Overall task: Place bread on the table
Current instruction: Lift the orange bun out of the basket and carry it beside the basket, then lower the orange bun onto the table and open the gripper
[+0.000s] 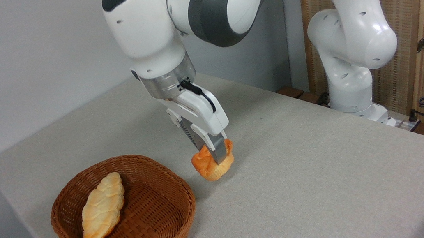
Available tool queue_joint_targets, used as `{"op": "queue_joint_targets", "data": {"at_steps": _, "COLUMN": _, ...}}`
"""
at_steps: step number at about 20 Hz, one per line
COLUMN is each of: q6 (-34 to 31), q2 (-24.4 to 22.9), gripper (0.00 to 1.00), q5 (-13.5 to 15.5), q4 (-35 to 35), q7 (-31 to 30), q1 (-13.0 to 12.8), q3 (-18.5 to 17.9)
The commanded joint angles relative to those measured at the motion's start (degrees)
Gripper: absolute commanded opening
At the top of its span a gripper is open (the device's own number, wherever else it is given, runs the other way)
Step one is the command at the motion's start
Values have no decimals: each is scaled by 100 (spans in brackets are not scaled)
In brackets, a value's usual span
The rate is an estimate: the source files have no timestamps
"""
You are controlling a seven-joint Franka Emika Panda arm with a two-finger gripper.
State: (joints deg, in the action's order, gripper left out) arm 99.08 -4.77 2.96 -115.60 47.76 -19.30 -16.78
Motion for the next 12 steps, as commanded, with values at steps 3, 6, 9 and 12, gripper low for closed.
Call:
{"op": "queue_joint_targets", "data": {"at_steps": 3, "q6": 128, "q2": 90, "gripper": 99, "q5": -147, "q4": -112, "q7": -65, "q1": -135, "q3": 122}}
{"op": "queue_joint_targets", "data": {"at_steps": 6, "q6": 208, "q2": 160, "gripper": 100, "q5": -147, "q4": -112, "q7": -82, "q1": -135, "q3": 158}}
{"op": "queue_joint_targets", "data": {"at_steps": 9, "q6": 208, "q2": 152, "gripper": 100, "q5": -147, "q4": -103, "q7": -91, "q1": -135, "q3": 158}}
{"op": "queue_joint_targets", "data": {"at_steps": 12, "q6": 226, "q2": 143, "gripper": 100, "q5": -147, "q4": -77, "q7": -91, "q1": -126, "q3": 158}}
